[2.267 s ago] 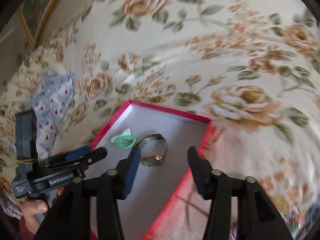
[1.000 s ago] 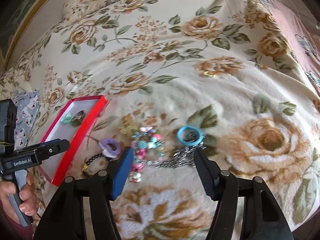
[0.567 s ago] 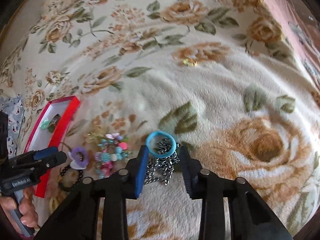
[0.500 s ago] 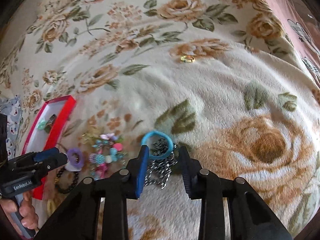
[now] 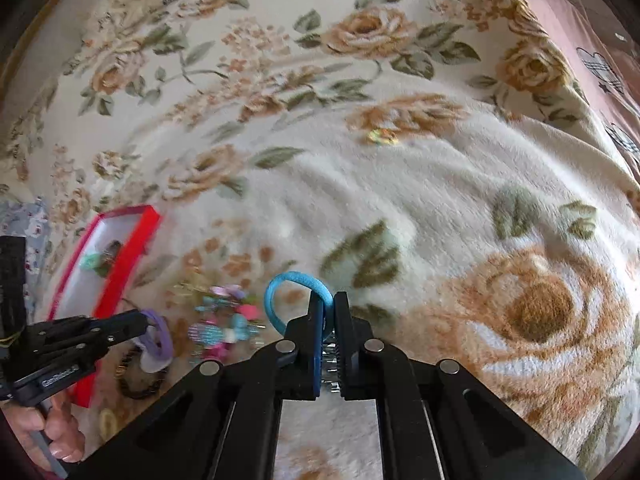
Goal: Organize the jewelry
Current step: 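Carry both hair accessories into the box and open both tools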
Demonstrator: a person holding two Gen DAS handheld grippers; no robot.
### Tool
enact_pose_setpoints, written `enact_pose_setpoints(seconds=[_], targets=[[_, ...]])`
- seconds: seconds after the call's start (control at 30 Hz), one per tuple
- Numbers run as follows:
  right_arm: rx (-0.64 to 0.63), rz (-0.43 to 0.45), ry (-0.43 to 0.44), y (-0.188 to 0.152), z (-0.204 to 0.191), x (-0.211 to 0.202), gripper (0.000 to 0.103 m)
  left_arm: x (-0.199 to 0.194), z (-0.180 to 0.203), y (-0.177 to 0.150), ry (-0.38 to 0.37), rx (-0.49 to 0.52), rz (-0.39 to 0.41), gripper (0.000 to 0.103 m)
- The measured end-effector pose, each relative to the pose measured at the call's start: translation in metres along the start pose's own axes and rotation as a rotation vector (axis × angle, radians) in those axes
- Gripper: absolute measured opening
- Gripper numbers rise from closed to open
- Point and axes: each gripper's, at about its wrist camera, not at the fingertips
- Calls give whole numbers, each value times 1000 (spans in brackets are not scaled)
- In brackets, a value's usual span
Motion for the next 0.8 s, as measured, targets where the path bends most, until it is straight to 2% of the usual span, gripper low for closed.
enact_pose_setpoints(seconds=[0.17, 0.37, 0.8], targets=[[-37, 18, 66, -1, -23, -16, 3, -28, -8, -9, -1, -18, 50, 5], [-79, 0, 147, -8, -56, -22, 3, -62, -20, -24, 13, -49, 91, 5], [-180, -87, 282, -30, -134, -8, 3, -125, -69, -58, 94, -168, 157, 5]])
Point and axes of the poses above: each gripper's, at about its wrist camera, not at the fingertips, and x roughly the way its jaws point, z to its right, y to its top, and after that the axes turned 9 degrees about x, right-handed
